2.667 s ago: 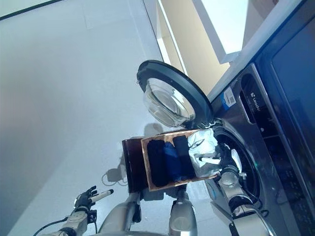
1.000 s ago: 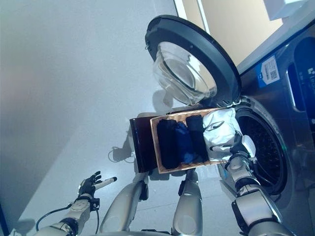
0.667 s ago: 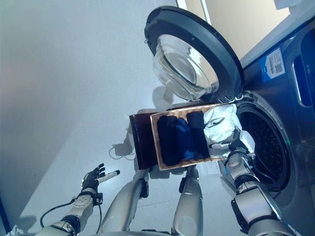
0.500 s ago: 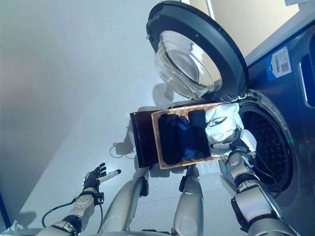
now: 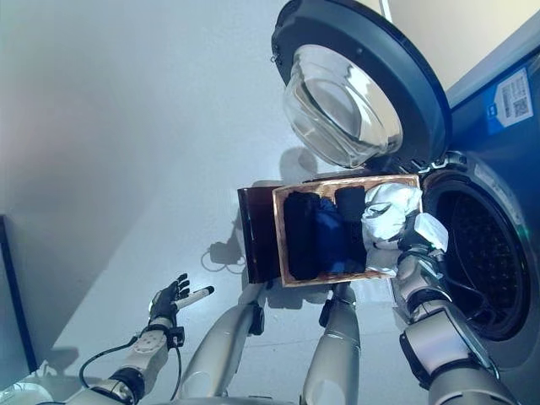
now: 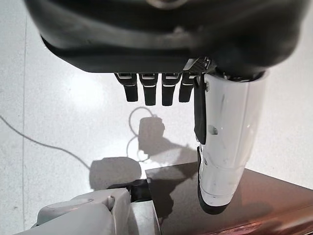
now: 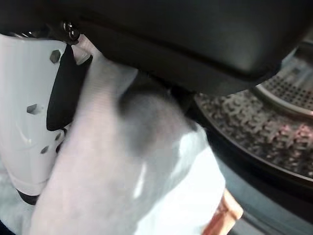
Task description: Pick up the clothes and place them into the washing machine
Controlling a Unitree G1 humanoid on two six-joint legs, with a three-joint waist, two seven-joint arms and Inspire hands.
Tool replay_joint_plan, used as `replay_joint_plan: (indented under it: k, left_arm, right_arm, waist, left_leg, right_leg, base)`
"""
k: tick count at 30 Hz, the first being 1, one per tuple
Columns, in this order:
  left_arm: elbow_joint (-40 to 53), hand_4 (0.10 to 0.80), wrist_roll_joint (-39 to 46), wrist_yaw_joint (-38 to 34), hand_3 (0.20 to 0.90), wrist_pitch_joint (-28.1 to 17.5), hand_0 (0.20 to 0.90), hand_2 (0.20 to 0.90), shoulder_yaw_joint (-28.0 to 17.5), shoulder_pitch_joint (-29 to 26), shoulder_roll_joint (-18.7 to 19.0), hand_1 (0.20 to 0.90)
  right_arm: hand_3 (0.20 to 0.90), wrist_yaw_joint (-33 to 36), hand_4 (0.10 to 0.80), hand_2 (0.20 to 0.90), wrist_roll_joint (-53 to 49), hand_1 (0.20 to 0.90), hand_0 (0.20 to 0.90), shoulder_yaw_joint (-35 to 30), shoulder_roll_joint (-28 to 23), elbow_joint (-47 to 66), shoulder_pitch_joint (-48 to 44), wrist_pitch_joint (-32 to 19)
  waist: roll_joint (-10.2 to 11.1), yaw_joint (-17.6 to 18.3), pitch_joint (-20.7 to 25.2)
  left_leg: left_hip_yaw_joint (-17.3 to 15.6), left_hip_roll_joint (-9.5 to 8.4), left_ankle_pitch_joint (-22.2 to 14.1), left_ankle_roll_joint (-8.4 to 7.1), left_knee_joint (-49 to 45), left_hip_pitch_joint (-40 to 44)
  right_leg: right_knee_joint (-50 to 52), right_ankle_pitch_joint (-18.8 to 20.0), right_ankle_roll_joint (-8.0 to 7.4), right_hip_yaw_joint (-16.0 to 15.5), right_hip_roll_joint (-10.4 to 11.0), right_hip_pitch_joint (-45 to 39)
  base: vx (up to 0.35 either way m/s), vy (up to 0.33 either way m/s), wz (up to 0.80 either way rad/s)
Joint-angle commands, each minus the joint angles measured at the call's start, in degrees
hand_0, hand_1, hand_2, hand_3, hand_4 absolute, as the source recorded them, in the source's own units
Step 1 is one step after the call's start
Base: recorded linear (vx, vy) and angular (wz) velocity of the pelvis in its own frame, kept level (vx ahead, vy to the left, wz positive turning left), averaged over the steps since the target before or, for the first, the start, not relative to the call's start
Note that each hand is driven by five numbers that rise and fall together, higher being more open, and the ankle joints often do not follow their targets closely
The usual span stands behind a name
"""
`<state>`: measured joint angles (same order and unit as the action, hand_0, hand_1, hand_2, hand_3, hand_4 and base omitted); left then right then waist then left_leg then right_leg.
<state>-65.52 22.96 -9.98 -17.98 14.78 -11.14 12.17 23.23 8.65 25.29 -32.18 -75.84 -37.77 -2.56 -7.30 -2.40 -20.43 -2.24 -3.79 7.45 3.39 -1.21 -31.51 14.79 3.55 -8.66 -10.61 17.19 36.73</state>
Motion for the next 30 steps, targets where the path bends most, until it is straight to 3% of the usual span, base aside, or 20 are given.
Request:
replay_joint_plan:
  k: [1, 8, 13, 26, 29, 30]
  left_arm:
    - [1.02, 0.800, 0.32, -1.55, 0.900, -1.16, 0.900, 0.900, 0.05, 3.44, 3.49, 0.900]
    - [-0.99, 0.800, -0.06, -2.20, 0.900, -0.41, 0.900, 0.900, -0.44, 2.74, 3.05, 0.900]
    - [-4.49, 0.800, 0.46, -2.17, 0.900, 0.23, 0.900, 0.900, -1.93, 2.28, 3.20, 0.900]
    - [-3.84, 0.800, 0.76, -0.86, 0.900, 0.28, 0.900, 0.900, -3.58, 3.66, 4.25, 0.900]
    - [-3.41, 0.800, 1.02, -0.59, 0.900, 0.16, 0.900, 0.900, -3.80, 4.14, 4.43, 0.900]
    - [-2.58, 0.800, 1.51, -0.35, 0.900, -0.01, 0.900, 0.900, -3.86, 4.67, 4.28, 0.900]
  right_arm:
    - [0.200, -3.10, 0.300, 0.200, 2.34, 0.200, 0.200, 4.57, 4.65, -0.81, -1.11, -1.42]
    - [0.200, -1.85, 0.300, 0.200, -1.99, 0.200, 0.200, -0.49, 4.71, -2.29, 1.31, -1.00]
    - [0.200, -1.41, 0.300, 0.200, -15.35, 0.200, 0.200, -10.00, 3.52, 1.36, 7.74, -4.76]
    - [0.200, -2.81, 0.300, 0.200, -23.16, 0.200, 0.200, -16.05, 0.49, 9.69, 13.75, -9.28]
    - [0.200, -3.26, 0.300, 0.200, -27.82, 0.200, 0.200, -19.15, 0.38, 10.65, 14.52, -11.18]
    - [0.200, -4.48, 0.300, 0.200, -34.97, 0.200, 0.200, -22.78, 1.19, 12.20, 15.00, -13.55]
  waist:
    - [3.28, -0.50, 0.03]
    - [3.58, -0.06, 0.54]
    - [4.17, 1.76, 1.40]
    - [6.18, 4.32, 2.39]
    - [6.44, 4.71, 2.80]
    - [6.60, 5.01, 2.98]
  left_leg:
    - [-2.38, -0.59, -6.43, -4.39, -8.40, -2.02]
    - [-2.31, -0.42, -6.81, -4.49, -8.50, -0.89]
    - [-2.55, 0.12, -7.65, -4.69, -8.81, 1.08]
    - [-3.08, 1.25, -8.13, -5.24, -8.24, 4.02]
    - [-3.13, 1.48, -8.19, -5.32, -7.90, 4.67]
    - [-3.24, 1.70, -8.25, -5.37, -7.70, 5.07]
  right_leg:
    - [-14.50, 13.78, -3.14, 2.63, 4.14, -4.10]
    - [-14.24, 13.17, -3.07, 2.41, 4.07, -5.33]
    - [-13.92, 12.50, -2.97, 2.81, 3.83, -6.78]
    - [-13.62, 11.48, -2.58, 3.70, 2.71, -8.73]
    - [-13.62, 11.25, -2.60, 3.69, 2.50, -9.12]
    - [-13.65, 11.13, -2.59, 3.76, 2.36, -9.31]
  base:
    - [0.011, -0.001, 0.07]
    - [0.016, -0.006, 0.06]
    - [0.034, -0.005, -0.01]
    - [0.025, -0.017, -0.09]
    - [0.033, -0.014, -0.01]
    - [0.023, -0.003, -0.05]
